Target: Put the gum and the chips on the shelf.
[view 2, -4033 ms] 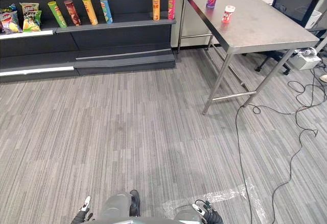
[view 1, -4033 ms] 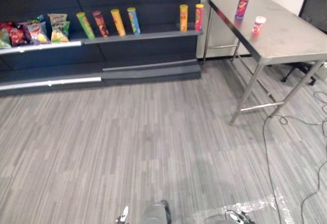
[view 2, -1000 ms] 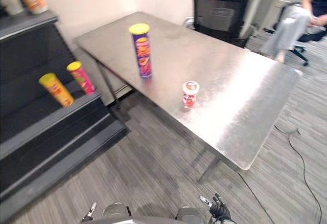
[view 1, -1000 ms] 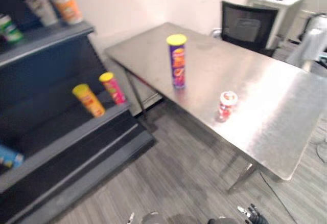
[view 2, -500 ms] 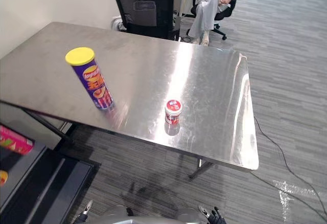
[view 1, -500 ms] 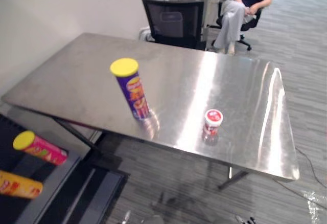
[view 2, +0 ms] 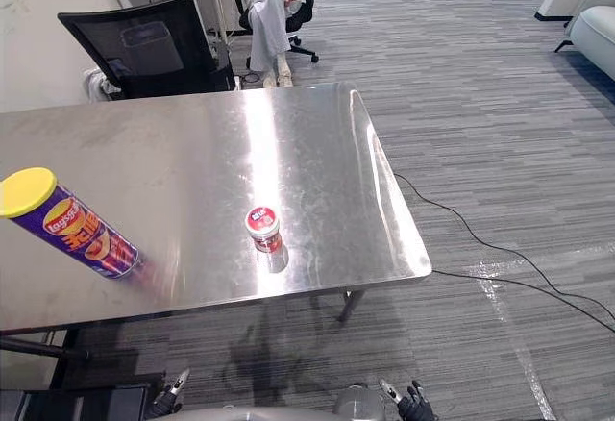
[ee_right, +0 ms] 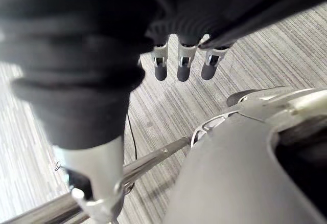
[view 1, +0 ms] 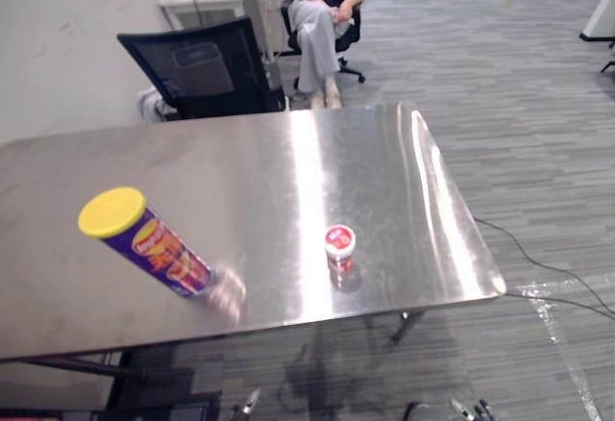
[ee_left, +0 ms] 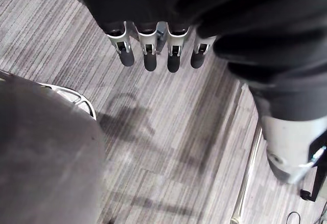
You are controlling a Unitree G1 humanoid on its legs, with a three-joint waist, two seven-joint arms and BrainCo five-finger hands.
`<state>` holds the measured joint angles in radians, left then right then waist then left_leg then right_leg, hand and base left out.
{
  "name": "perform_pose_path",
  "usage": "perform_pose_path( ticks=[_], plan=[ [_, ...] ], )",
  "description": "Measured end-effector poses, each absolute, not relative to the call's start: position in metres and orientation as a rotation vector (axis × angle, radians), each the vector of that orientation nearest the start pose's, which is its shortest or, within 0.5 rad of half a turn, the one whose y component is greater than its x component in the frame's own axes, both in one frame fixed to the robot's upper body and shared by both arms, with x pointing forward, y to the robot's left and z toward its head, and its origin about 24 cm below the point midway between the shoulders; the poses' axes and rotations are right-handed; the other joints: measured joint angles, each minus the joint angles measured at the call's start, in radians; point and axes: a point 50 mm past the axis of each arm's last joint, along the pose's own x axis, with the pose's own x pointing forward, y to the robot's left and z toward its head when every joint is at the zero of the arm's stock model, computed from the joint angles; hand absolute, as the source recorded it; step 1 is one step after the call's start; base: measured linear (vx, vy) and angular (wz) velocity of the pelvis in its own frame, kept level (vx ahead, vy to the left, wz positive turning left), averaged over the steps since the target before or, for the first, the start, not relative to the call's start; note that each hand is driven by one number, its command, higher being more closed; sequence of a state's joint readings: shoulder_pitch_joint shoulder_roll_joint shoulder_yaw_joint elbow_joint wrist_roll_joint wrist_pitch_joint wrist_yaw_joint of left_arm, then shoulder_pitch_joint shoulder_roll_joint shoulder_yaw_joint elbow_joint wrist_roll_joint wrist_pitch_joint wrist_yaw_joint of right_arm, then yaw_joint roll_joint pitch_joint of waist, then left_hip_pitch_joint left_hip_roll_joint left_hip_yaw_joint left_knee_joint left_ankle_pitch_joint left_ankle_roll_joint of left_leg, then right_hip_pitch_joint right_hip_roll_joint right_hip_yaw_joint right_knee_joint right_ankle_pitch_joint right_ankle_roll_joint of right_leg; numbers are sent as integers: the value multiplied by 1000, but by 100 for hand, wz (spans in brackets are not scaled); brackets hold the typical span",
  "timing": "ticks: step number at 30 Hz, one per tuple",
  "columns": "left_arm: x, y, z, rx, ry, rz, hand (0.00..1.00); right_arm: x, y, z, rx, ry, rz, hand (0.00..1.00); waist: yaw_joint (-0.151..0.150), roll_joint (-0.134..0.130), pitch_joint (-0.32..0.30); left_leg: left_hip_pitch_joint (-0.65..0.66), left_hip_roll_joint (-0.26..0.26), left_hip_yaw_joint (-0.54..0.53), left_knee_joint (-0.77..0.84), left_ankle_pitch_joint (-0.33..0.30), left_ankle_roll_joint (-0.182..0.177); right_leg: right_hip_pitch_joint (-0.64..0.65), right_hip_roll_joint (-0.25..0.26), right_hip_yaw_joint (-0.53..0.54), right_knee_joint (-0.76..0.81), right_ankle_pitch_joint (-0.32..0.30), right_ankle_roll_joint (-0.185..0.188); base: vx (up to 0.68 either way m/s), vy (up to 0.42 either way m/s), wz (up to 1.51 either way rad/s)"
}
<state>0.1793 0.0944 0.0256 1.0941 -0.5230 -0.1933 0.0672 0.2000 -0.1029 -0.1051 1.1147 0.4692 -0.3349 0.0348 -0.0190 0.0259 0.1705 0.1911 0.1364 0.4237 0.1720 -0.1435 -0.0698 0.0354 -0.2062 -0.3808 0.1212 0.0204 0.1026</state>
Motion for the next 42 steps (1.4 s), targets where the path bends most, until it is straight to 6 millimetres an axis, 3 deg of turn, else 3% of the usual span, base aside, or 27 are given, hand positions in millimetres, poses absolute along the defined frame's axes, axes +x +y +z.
perform_pose_path(
  ticks=[3,6,10,15,18,19,20,22,23,24,26,30,32,36,42],
  plan=[
    [60,205,-163,-292,1020,504,0,56,-220,-157,285,899,-525,0,17,-3,0,-3,-4,-1,-14,4,-6,9,6,-2,-56,46,-3,-64,40,1],
    [63,210,-161,-258,1009,475,0,58,-218,-158,278,904,-550,0,24,-25,3,-15,-18,-8,-15,4,-6,30,10,-7,-125,83,0,-112,13,4],
    [63,217,-160,-209,1010,458,0,57,-212,-159,281,916,-584,0,28,-51,0,-18,-37,-28,-39,3,-7,39,5,-25,-169,88,4,-146,-23,3],
    [63,219,-159,-167,1020,440,0,51,-220,-159,283,921,-701,0,24,-56,3,-15,-37,-60,-118,-7,-7,21,18,-53,-195,83,10,-167,-33,9],
    [61,222,-158,-156,1015,442,0,45,-241,-153,296,878,-883,0,31,-72,2,-26,-40,-65,-131,-21,-9,18,22,-60,-211,83,10,-188,-12,3],
    [59,224,-157,-143,1012,438,0,50,-253,-148,300,824,-953,0,37,-63,0,-34,-32,-50,-135,-24,-6,14,35,-57,-232,53,35,-136,-2,-23],
    [53,217,-159,-165,1029,433,0,54,-270,-140,294,765,-1022,0,42,-34,-10,-51,2,-47,-135,-24,-5,7,52,-49,-202,49,12,-77,29,-16],
    [51,223,-157,-157,1023,443,0,52,-292,-130,285,703,-1119,0,40,-45,-12,-67,-7,-68,-136,-21,-11,10,40,-44,-152,45,-3,64,47,4],
    [46,232,-155,-149,1021,458,0,56,-313,-118,273,636,-1199,0,50,-85,-20,-77,-31,-76,-135,-12,-18,25,20,-37,-178,40,16,92,-1,-7],
    [47,232,-155,-151,1016,460,0,62,-322,-111,260,595,-1218,0,50,-93,-30,-81,-32,-80,-139,-9,-22,16,21,-38,-177,40,14,69,-22,-20],
    [41,229,-156,-165,1028,449,0,86,-357,-79,220,415,-1277,0,47,-83,-29,-84,-30,-82,-151,13,-16,2,26,-35,-171,51,15,38,-12,-8],
    [48,228,-153,-164,1001,433,0,123,-382,-25,145,157,-1285,0,45,-63,-34,-85,-33,-84,-154,21,-7,-4,28,-34,-167,52,15,77,23,-1],
    [52,228,-152,-164,984,430,0,152,-381,15,55,-17,-1228,0,38,-57,-34,-86,-39,-84,-153,22,-7,-18,28,-29,-160,52,15,69,27,-6],
    [54,227,-151,-163,974,427,0,176,-371,57,-44,-194,-1118,0,35,-59,-35,-83,-45,-84,-152,21,-7,-17,25,-25,-157,52,15,44,35,-2],
    [55,223,-151,-143,977,413,0,206,-325,115,-161,-430,-719,0,11,-61,-33,-81,-46,-83,-148,12,2,-16,20,-23,-160,52,15,-13,1,-2]
  ],
)
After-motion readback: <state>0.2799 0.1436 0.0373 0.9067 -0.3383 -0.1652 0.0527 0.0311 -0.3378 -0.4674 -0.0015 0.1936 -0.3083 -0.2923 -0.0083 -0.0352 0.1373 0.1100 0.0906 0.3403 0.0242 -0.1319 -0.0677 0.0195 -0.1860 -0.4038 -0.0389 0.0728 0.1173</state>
